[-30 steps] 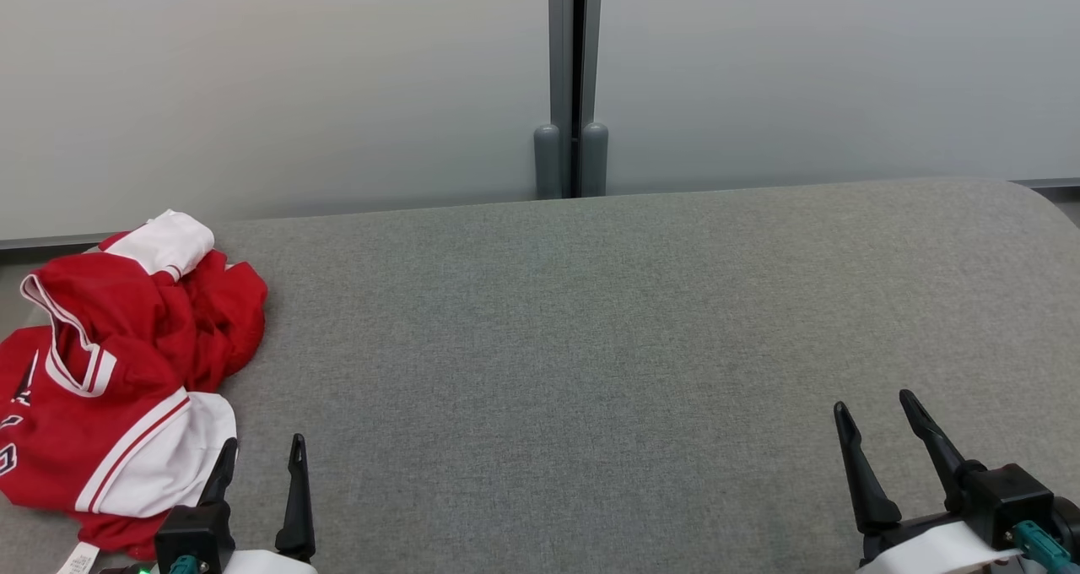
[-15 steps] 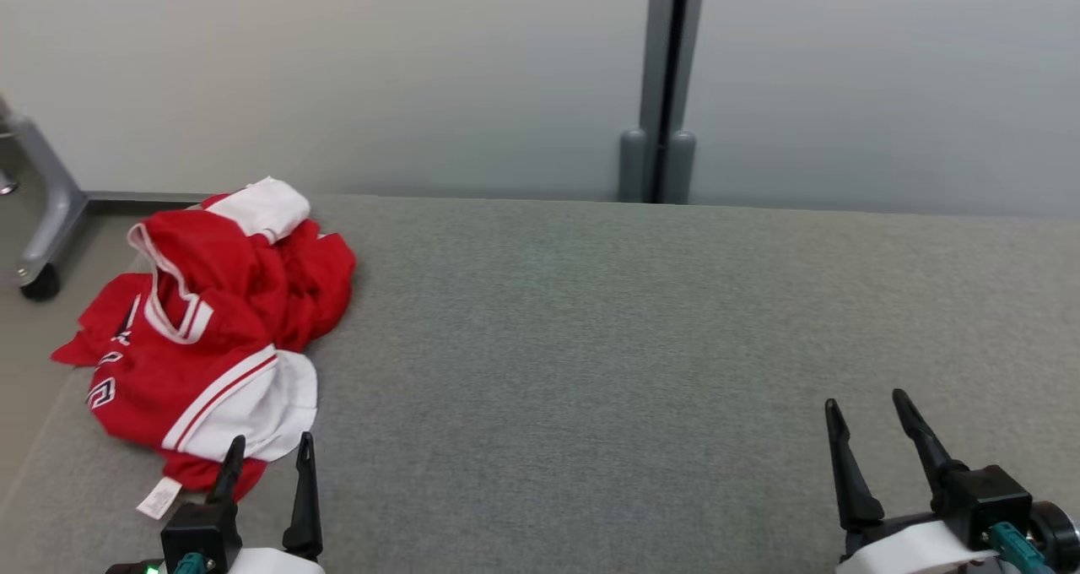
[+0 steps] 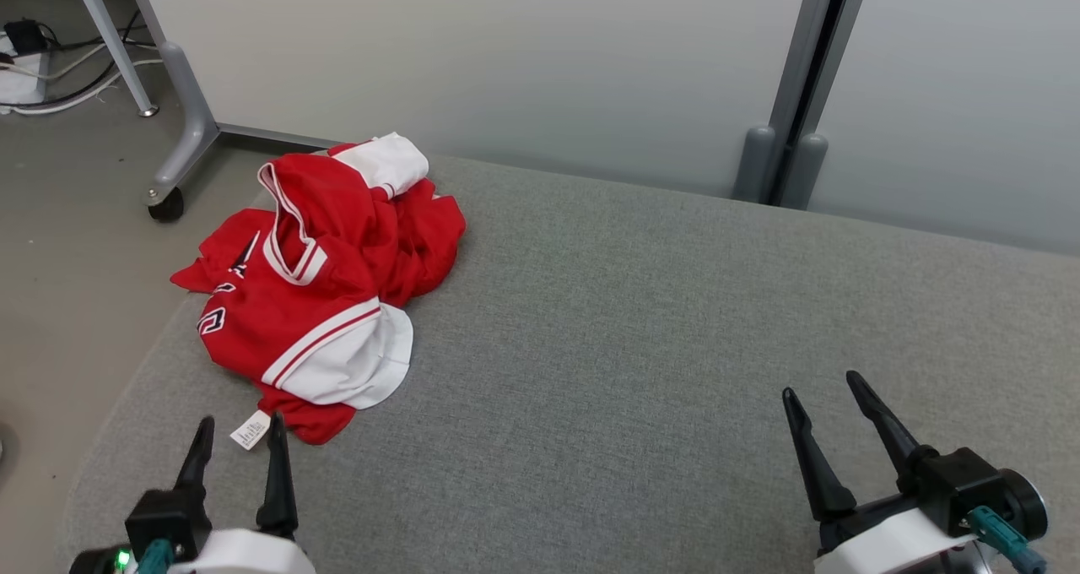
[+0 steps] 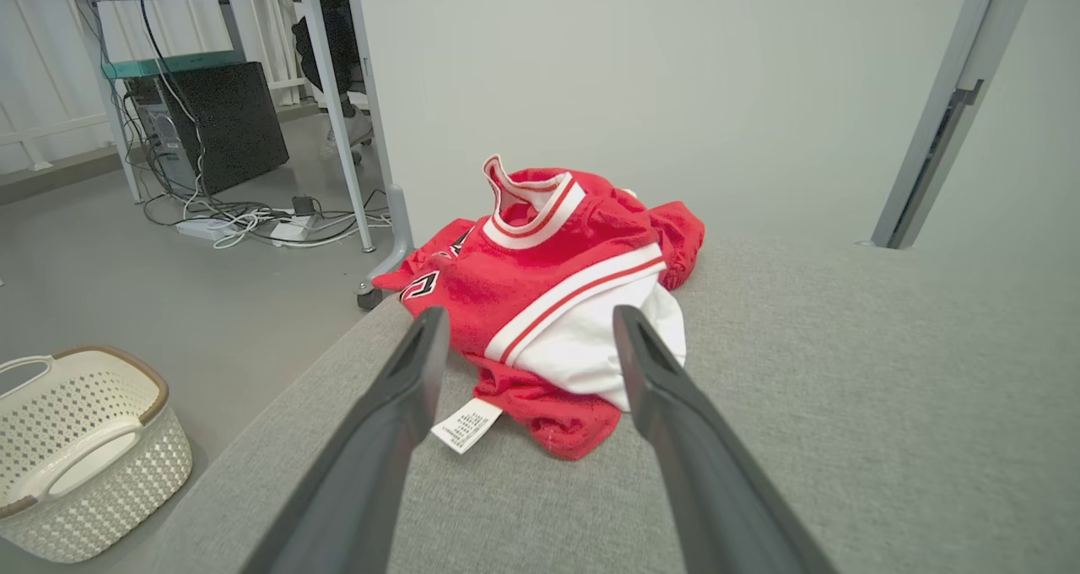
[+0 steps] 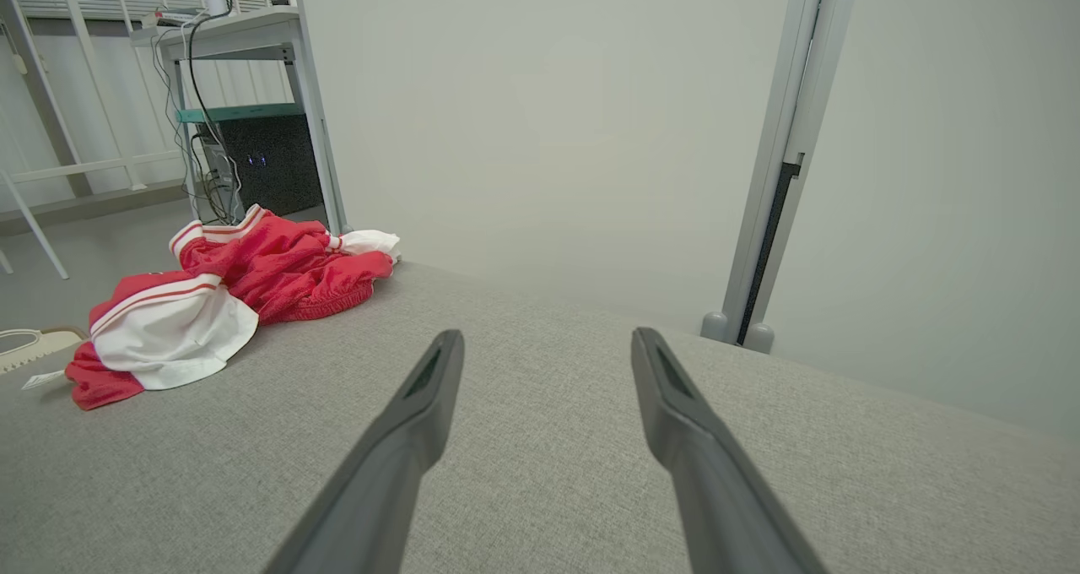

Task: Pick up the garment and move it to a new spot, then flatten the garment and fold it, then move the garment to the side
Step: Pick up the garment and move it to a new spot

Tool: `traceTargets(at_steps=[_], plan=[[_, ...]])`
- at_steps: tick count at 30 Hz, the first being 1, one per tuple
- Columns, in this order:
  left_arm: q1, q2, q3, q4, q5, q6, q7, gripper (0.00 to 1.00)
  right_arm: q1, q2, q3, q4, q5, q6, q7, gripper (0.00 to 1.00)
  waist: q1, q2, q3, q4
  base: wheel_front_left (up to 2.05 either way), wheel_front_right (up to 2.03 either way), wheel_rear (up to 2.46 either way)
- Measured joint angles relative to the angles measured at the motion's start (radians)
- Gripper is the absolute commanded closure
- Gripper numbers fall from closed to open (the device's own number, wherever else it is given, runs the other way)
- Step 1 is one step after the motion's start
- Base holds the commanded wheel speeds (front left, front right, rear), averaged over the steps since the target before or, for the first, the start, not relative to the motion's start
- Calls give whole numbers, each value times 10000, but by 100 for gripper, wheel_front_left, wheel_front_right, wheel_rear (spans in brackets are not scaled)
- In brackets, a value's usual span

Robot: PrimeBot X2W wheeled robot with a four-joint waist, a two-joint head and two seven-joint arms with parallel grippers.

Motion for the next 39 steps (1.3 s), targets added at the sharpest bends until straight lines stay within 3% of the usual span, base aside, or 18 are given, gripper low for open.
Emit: traceTargets(at_steps=[3, 7, 13, 20, 21, 23, 27, 32, 39], plan=[[-489, 8, -86, -6, -81, -31, 0, 0, -19, -111, -65, -86, 0, 0, 0, 0, 0, 0, 188, -43, 0, 0, 0], [-2280, -12, -581, 915, -535, -4, 167, 0, -667, -441, -113, -414, 23, 0, -2, 0, 0, 0, 1032, -222, 0, 0, 0], [-4299, 15, -541, 2286, -917, 136, 652, 0, -1012, -568, 56, -454, 207, 0, -2, 0, 0, 0, 1957, -556, 0, 0, 0], [-5716, 322, -25, 4441, -1233, 782, 1214, 1, -1227, -554, 173, -437, 311, 0, -2, 0, 0, 0, 2690, -1339, 0, 0, 0], [-5811, 405, 21, 4700, -1239, 907, 1225, 38, -1229, -550, 178, -437, 311, 0, -2, 0, 0, 0, 2745, -1438, 0, 0, 0], [-5994, 443, 161, 5154, -1381, 1030, 1273, 100, -1229, -560, 123, -433, 345, 0, -2, 0, 0, 0, 2826, -1597, 0, 0, 0], [-6160, 546, 267, 5833, -1476, 1072, 1152, 100, -1226, -602, 4, -424, 382, 0, -2, 0, 0, 0, 2813, -1683, 0, 0, 0], [-6169, 759, 307, 6190, -1615, 773, 610, 100, -1224, -608, -109, -405, 380, 0, -2, 0, 0, 0, 2666, -1605, 0, 0, 0], [-5823, 708, 167, 4598, -1695, 362, 165, 100, -977, -476, -153, -316, 362, 0, -2, 0, 0, 0, 2145, -1470, 0, 0, 0]])
